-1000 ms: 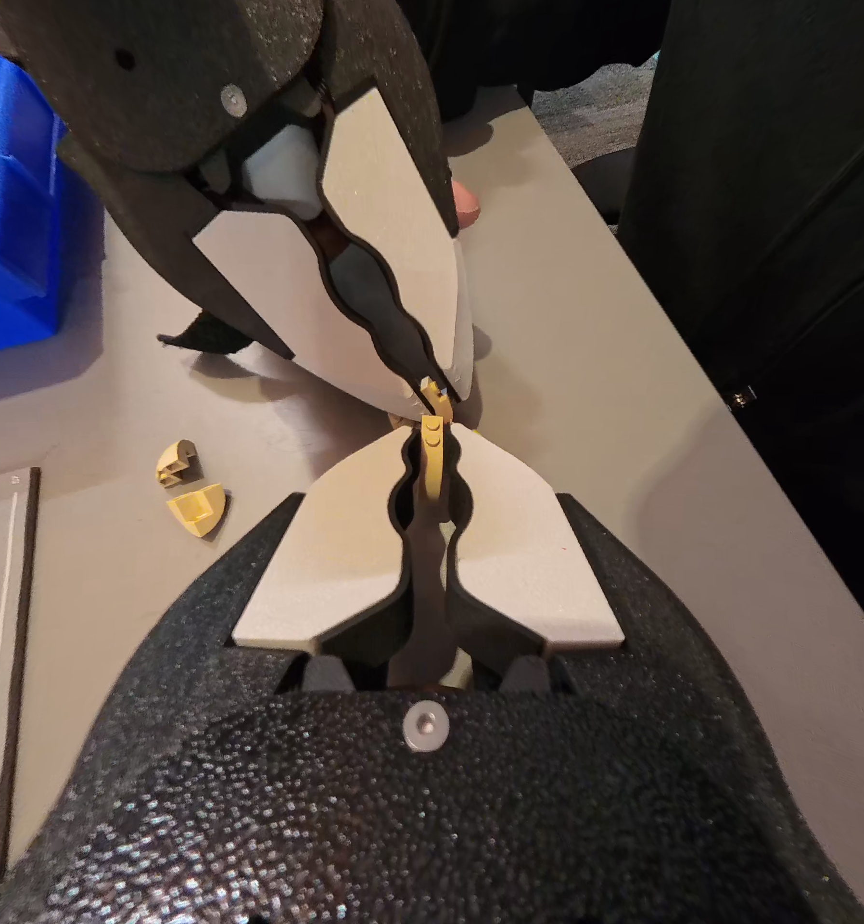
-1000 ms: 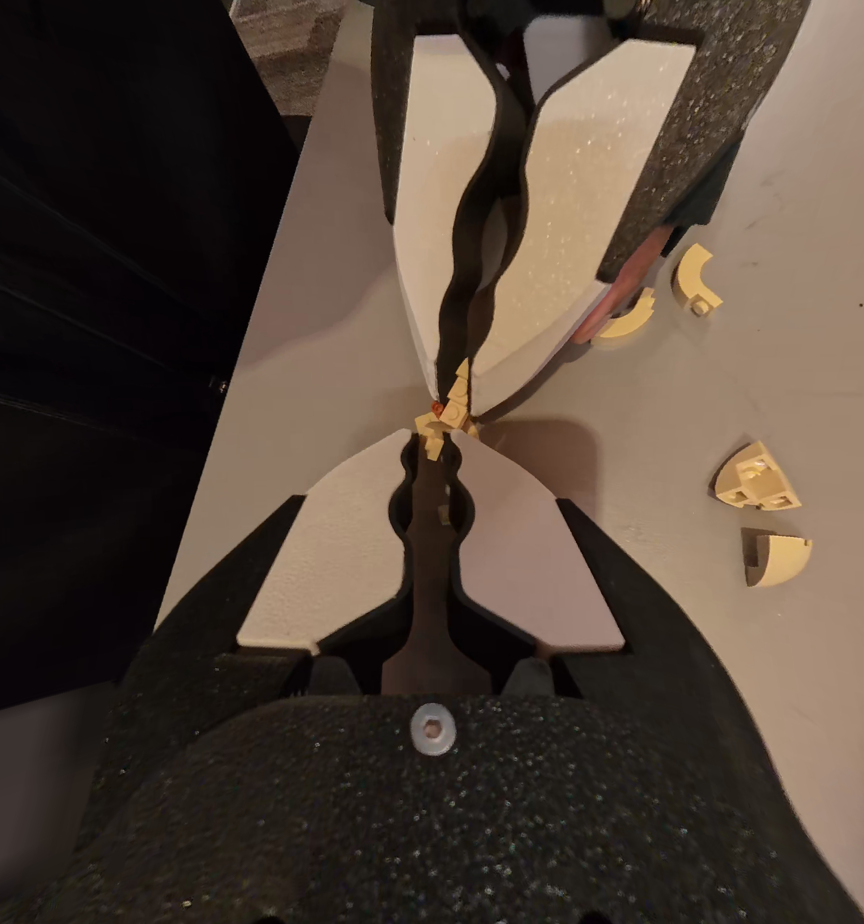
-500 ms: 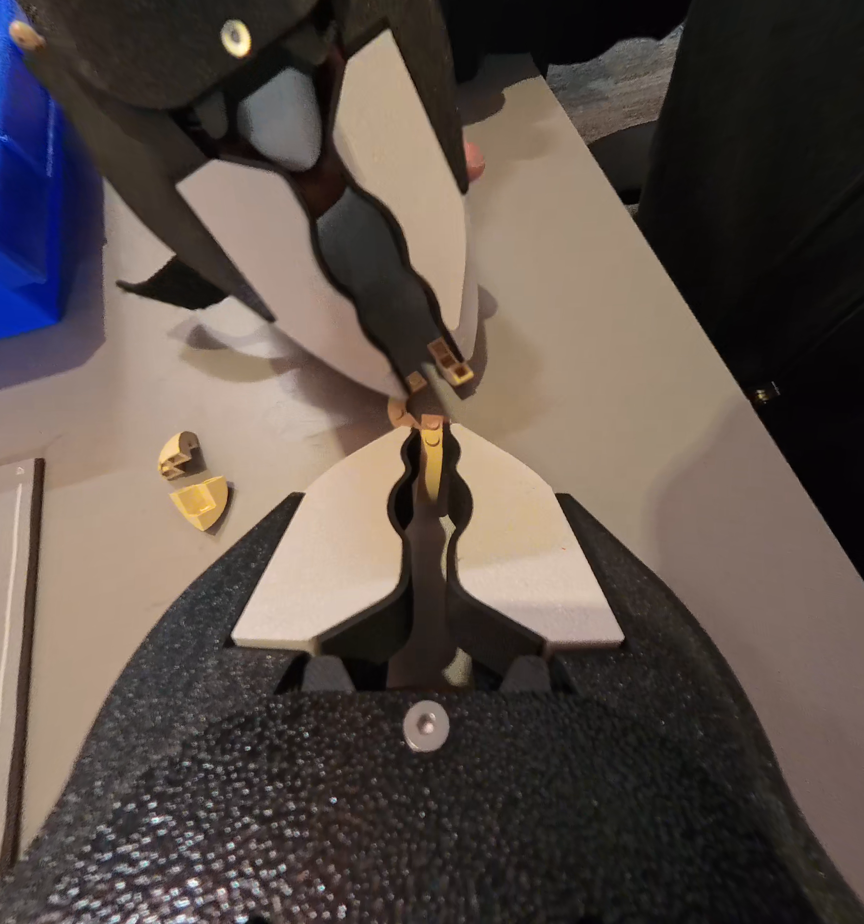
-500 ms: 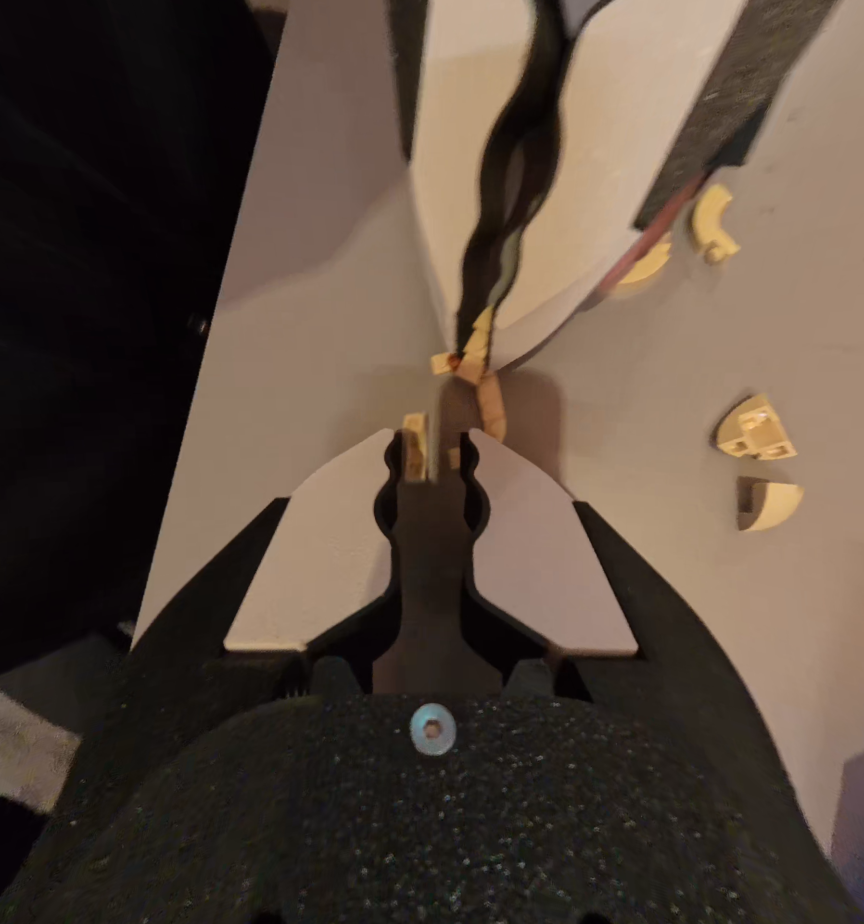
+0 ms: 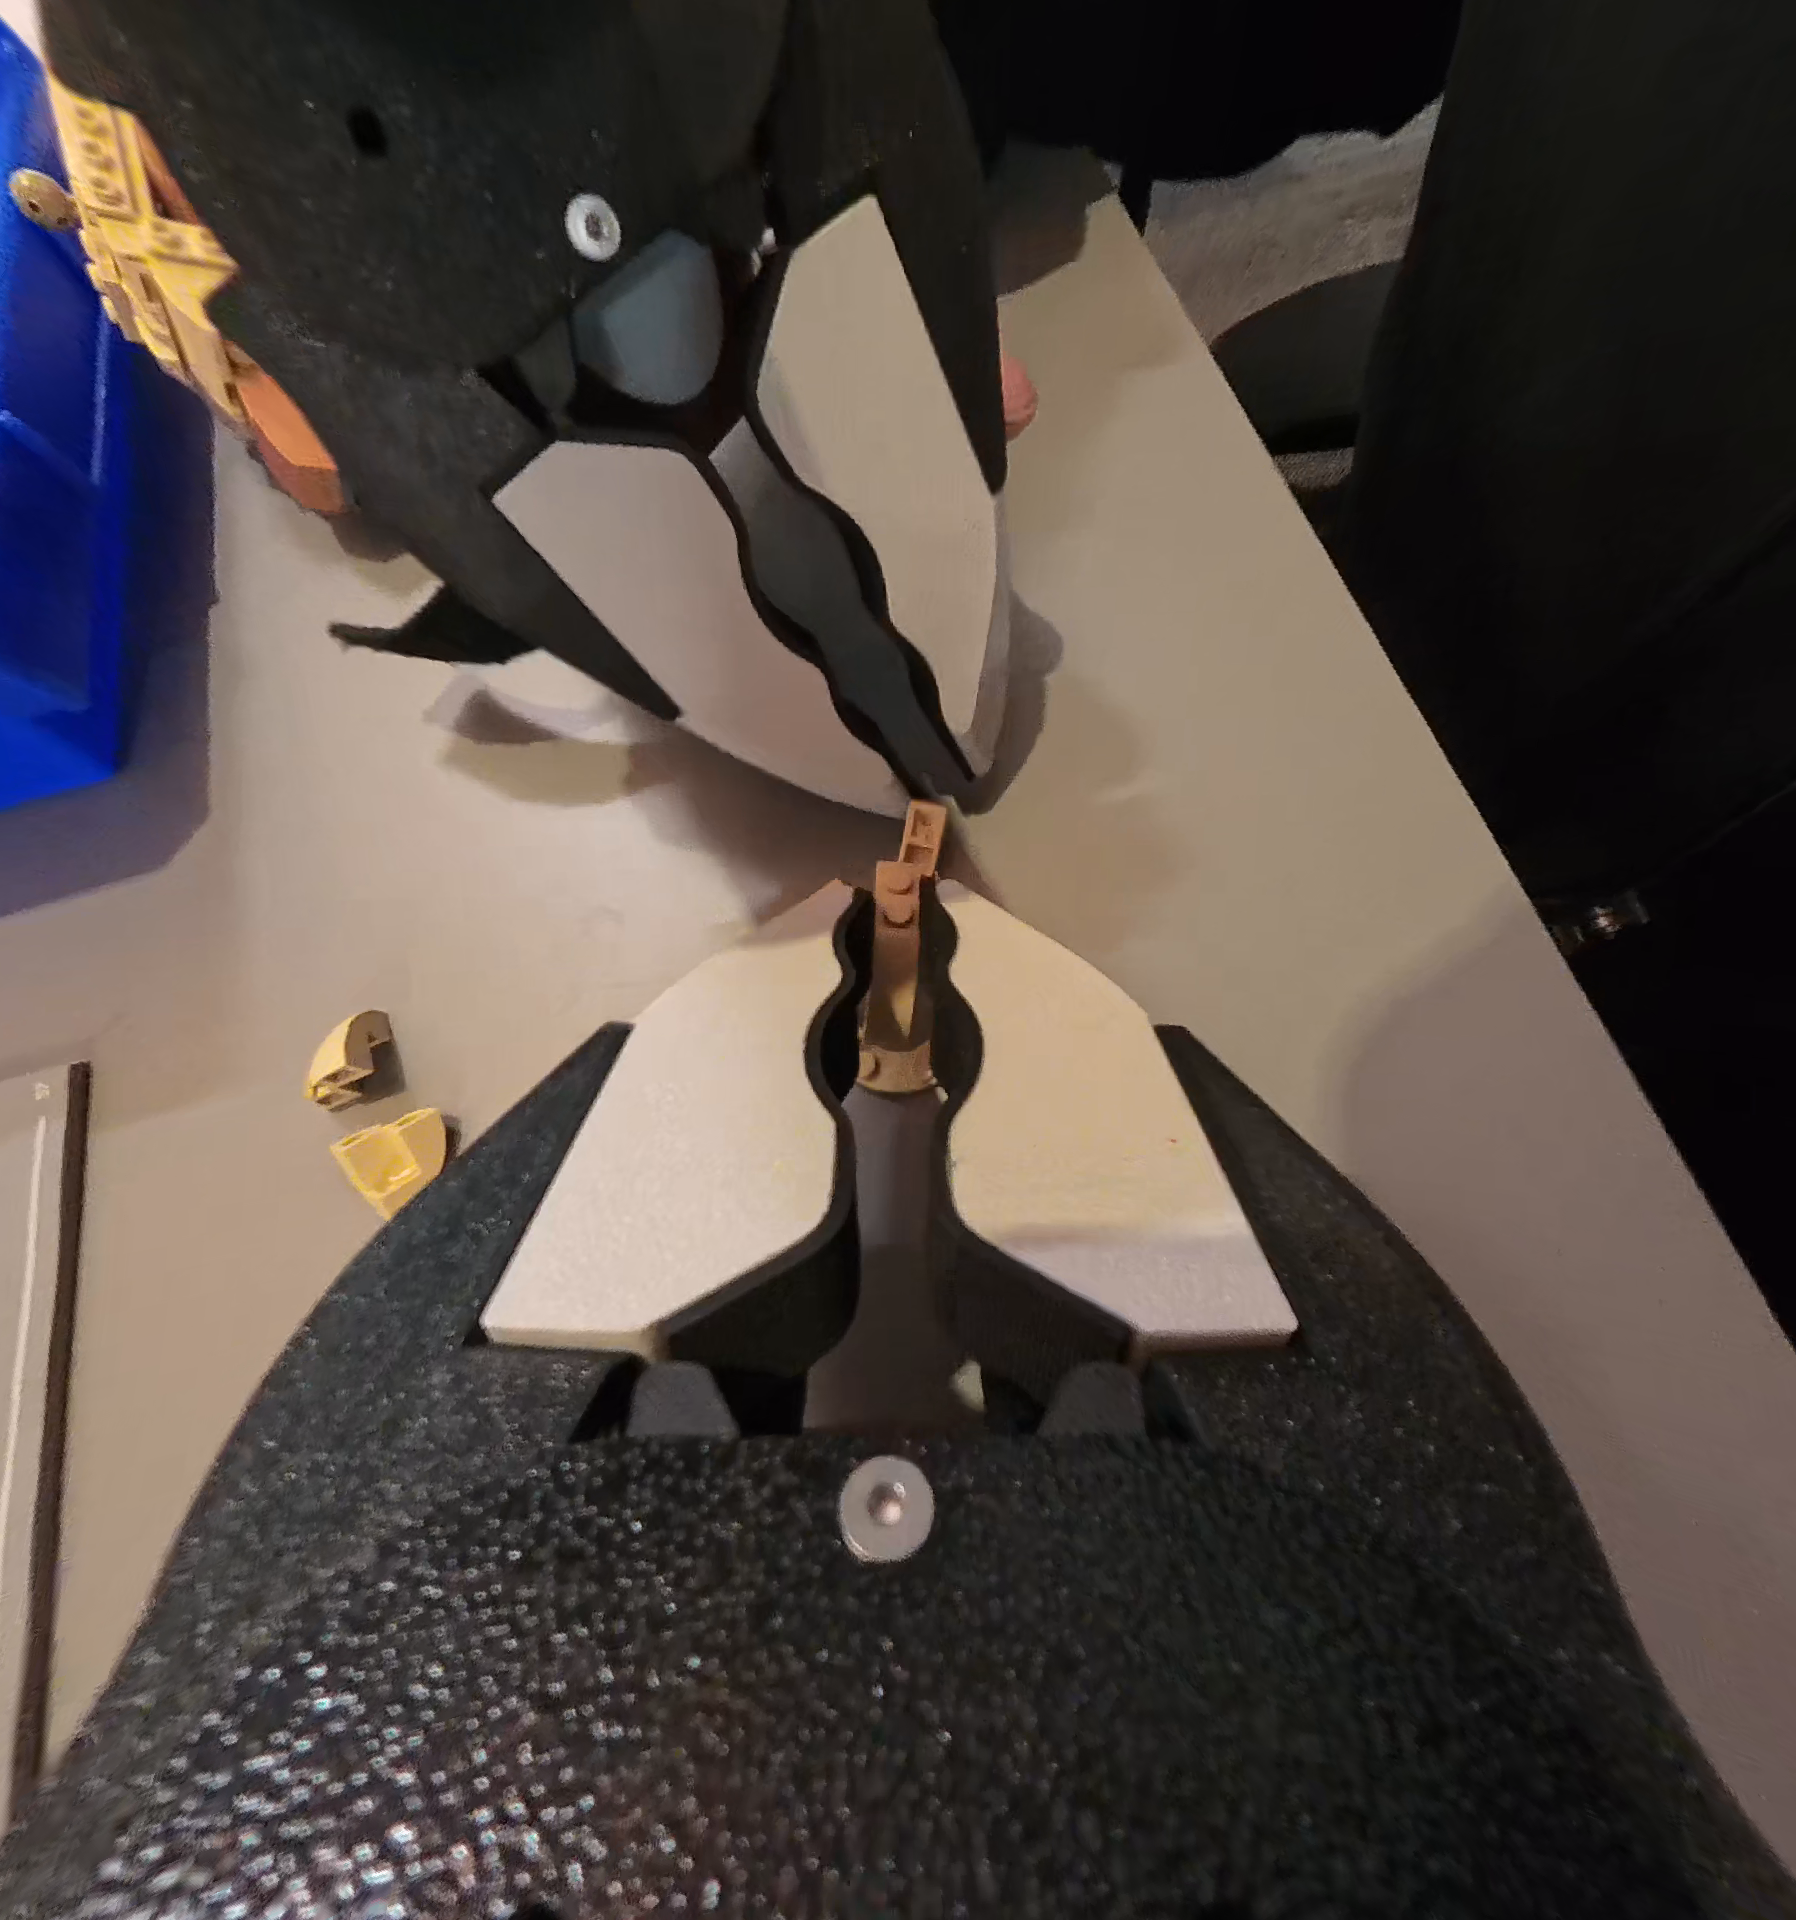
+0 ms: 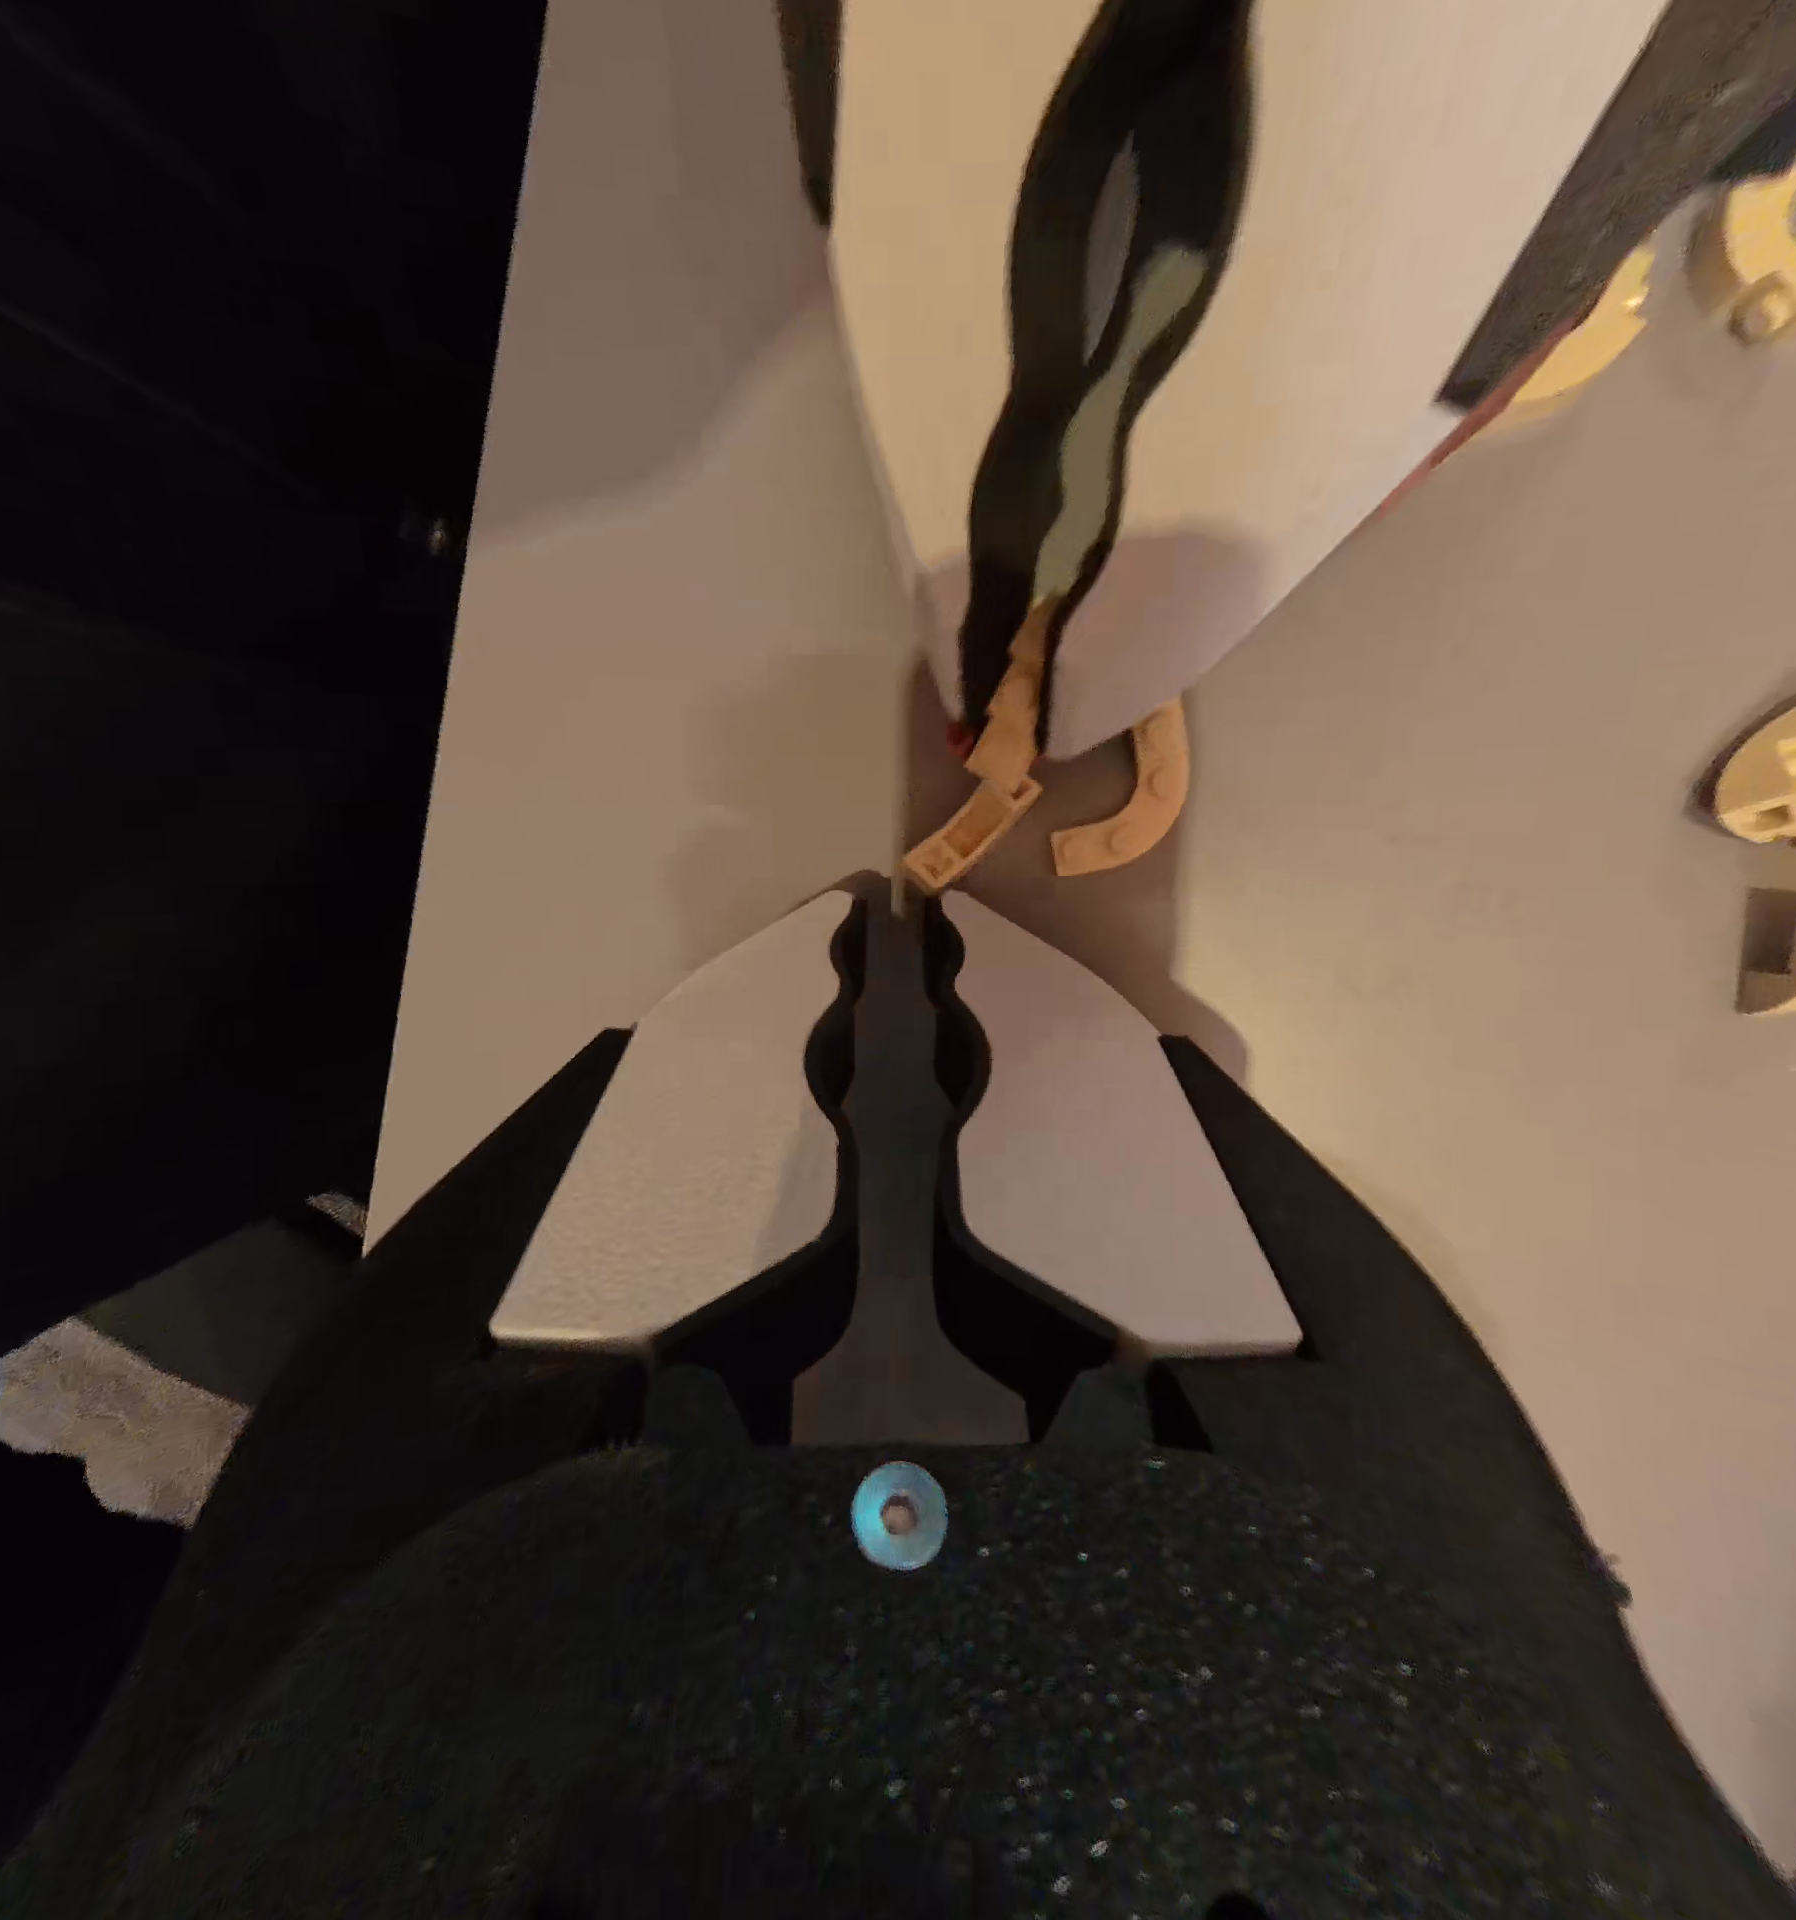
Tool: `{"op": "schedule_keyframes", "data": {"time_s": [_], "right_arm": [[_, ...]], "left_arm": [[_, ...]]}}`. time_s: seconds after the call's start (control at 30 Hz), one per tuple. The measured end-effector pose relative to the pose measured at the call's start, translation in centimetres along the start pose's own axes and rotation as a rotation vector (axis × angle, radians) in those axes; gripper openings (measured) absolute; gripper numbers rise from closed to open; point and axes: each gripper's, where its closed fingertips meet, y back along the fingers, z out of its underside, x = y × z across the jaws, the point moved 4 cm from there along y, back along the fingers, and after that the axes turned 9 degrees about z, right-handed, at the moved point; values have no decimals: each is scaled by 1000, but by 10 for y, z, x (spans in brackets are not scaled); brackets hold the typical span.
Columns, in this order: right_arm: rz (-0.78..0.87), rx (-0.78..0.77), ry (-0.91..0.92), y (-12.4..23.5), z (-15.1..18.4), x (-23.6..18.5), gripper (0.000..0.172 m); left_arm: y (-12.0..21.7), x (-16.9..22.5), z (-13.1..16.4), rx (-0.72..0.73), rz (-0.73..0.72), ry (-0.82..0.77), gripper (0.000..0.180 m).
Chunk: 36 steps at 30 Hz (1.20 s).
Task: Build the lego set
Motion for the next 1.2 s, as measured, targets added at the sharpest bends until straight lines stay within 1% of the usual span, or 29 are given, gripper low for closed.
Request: {"op": "schedule_keyframes", "data": {"time_s": [0.2,0.27,0.57,0.63,0.7,0.73,0.87,1.07,1.2], "right_arm": [[85,-1,-28,-3,-6,5,4],[95,11,-37,-5,-8,7,0],[99,61,-95,-8,-12,10,0],[111,68,-101,-8,-12,11,2],[139,69,-97,-7,-11,11,10],[164,65,-94,-6,-11,11,14],[260,69,-116,-5,-8,9,20],[397,146,-195,-9,-9,5,20],[447,192,-225,-13,-14,4,21]], "left_arm": [[-7,0,6,-90,-42,-24,8],[-7,1,6,-86,-34,-18,8],[-3,0,8,-73,-28,11,8],[-3,-1,9,-68,-32,15,8],[-2,-1,9,-66,-37,16,8],[-2,-1,9,-64,-35,16,8],[-2,-1,10,-56,-36,23,8],[-1,-2,11,-30,-27,56,8],[0,-3,12,-28,-36,59,8]]}}
